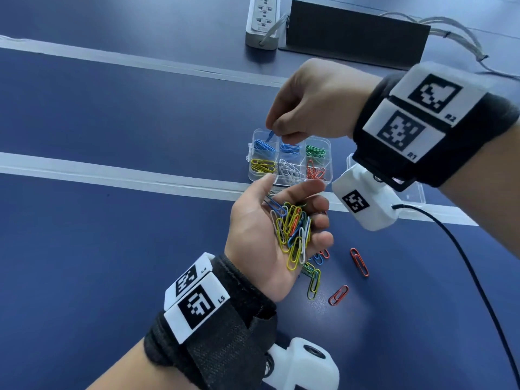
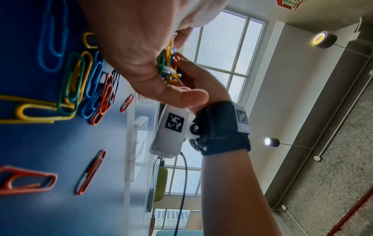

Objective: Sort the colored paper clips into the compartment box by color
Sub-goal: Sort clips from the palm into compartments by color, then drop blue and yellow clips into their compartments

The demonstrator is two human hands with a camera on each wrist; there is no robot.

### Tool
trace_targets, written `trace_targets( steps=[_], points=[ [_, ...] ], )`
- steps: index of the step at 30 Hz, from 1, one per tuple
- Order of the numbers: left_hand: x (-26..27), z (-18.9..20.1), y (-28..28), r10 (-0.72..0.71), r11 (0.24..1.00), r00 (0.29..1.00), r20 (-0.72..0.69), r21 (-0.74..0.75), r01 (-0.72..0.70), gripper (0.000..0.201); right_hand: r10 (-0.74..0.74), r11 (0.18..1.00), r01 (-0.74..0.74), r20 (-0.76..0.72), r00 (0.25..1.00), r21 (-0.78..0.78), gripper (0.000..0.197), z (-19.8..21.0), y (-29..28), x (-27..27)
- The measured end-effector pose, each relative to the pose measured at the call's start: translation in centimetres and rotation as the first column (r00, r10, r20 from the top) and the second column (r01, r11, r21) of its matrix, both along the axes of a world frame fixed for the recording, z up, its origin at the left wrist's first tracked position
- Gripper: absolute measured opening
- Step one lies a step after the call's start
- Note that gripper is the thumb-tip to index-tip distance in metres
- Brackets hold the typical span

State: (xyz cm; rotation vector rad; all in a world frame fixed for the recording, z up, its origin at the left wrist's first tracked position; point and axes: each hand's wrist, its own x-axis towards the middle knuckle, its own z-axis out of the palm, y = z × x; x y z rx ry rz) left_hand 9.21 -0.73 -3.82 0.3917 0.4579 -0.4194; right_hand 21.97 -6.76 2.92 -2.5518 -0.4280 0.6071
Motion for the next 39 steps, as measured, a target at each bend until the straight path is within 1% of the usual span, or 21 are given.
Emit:
trace_targets(
  steps=[3,7,11,12,15,18,20,23,26,30,33,35,37,39],
  points=[
    [0.1,-0.1,0.1,0.005,1.000,1.000,0.010,0.002,-0.005,0.062,0.021,0.999,-0.021,0.018,1.000,-0.046,0.015,0.3,0.8,-0.1],
    [0.1,-0.3,0.1,-0.007,1.000,1.000,0.025,0.013,0.006,0.062,0.052,0.997,-0.050,0.031,0.998,-0.067,0.016,0.5,1.2,-0.2],
    [0.0,-0.5,0.1,-0.010,1.000,0.999,0.035,0.015,0.009,0.064,0.088,0.991,-0.078,0.095,0.992,-0.106,0.027,0.5,1.0,-0.2],
    [0.0,-0.6,0.1,-0.009,1.000,0.999,0.037,0.014,0.009,0.064,0.093,0.992,-0.084,0.092,0.991,-0.099,0.029,0.5,0.9,-0.2],
    [0.0,-0.7,0.1,-0.008,1.000,0.999,0.041,0.006,0.008,0.061,0.076,0.997,-0.076,0.047,0.996,-0.013,0.032,0.8,0.2,-0.4],
    [0.0,-0.7,0.1,-0.004,1.000,0.999,0.038,-0.002,0.004,0.055,0.056,0.995,-0.059,0.051,0.997,0.076,0.034,1.2,-1.1,-1.1],
    [0.1,-0.7,0.2,-0.004,1.000,0.999,0.035,-0.010,0.005,0.052,0.067,0.993,-0.072,0.054,0.996,0.097,0.035,1.4,-1.9,-1.7],
    [0.1,-0.6,0.2,-0.006,0.999,0.999,0.039,-0.034,0.007,0.047,0.129,0.989,-0.136,0.101,0.986,0.057,0.033,1.4,-3.3,-2.7],
    [0.0,-0.6,0.2,0.001,0.998,0.998,0.056,-0.056,0.002,0.046,0.223,0.973,-0.229,0.176,0.959,0.016,0.026,1.3,-4.6,-4.2],
    [-0.1,-0.6,0.1,0.026,0.996,0.997,0.075,-0.089,-0.019,0.046,0.292,0.946,-0.318,0.254,0.922,0.066,0.015,0.9,-5.8,-6.0],
    [-0.2,-0.7,0.0,0.027,0.996,0.995,0.093,-0.090,-0.019,0.049,0.343,0.932,-0.362,0.279,0.897,0.018,0.016,0.8,-6.0,-6.8],
    [-0.3,-0.8,-0.1,0.011,0.997,0.994,0.106,-0.071,-0.004,0.054,0.363,0.930,-0.367,0.262,0.894,-0.035,0.024,0.8,-5.7,-7.3],
    [-0.3,-0.8,-0.1,-0.011,0.999,0.995,0.099,-0.048,0.016,0.053,0.389,0.921,-0.375,0.241,0.889,-0.104,0.030,0.5,-5.2,-7.7],
    [-0.3,-0.8,0.0,-0.020,0.999,0.995,0.095,-0.047,0.025,0.051,0.404,0.914,-0.380,0.230,0.885,-0.144,0.027,0.1,-4.7,-7.9]
  ],
)
